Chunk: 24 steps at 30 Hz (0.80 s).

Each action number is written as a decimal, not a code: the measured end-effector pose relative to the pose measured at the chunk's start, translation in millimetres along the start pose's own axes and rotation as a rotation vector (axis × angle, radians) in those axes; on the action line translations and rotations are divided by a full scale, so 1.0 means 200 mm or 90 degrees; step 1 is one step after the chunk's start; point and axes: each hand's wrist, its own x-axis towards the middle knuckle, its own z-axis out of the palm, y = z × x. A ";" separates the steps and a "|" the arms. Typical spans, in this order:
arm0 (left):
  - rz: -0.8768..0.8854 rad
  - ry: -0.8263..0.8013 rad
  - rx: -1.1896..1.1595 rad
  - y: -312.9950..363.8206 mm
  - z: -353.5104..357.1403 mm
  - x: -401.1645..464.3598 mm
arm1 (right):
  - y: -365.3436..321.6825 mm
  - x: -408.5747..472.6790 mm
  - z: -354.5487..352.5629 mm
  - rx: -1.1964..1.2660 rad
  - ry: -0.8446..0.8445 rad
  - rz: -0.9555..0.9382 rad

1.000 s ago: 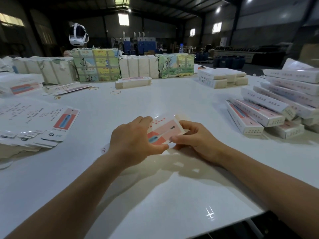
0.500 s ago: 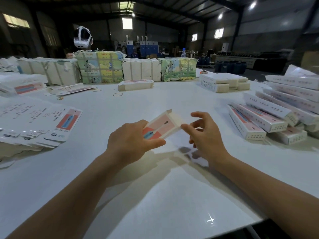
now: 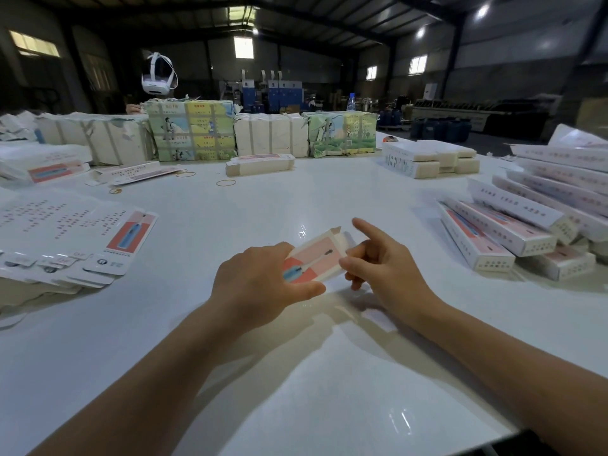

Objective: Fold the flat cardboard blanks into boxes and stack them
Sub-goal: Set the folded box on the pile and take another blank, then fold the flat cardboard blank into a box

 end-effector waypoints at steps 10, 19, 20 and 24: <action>0.019 -0.010 0.026 0.00 0.01 0.00 | -0.02 -0.02 0.02 0.014 -0.076 0.023; 0.016 0.001 -0.009 0.00 0.00 0.00 | -0.02 0.00 0.00 -0.129 0.059 -0.052; 0.016 0.009 -0.021 0.00 0.00 0.00 | -0.02 0.01 0.00 -0.150 0.089 -0.030; 0.022 0.025 -0.045 0.02 0.01 0.00 | -0.01 0.05 -0.02 0.286 0.001 0.234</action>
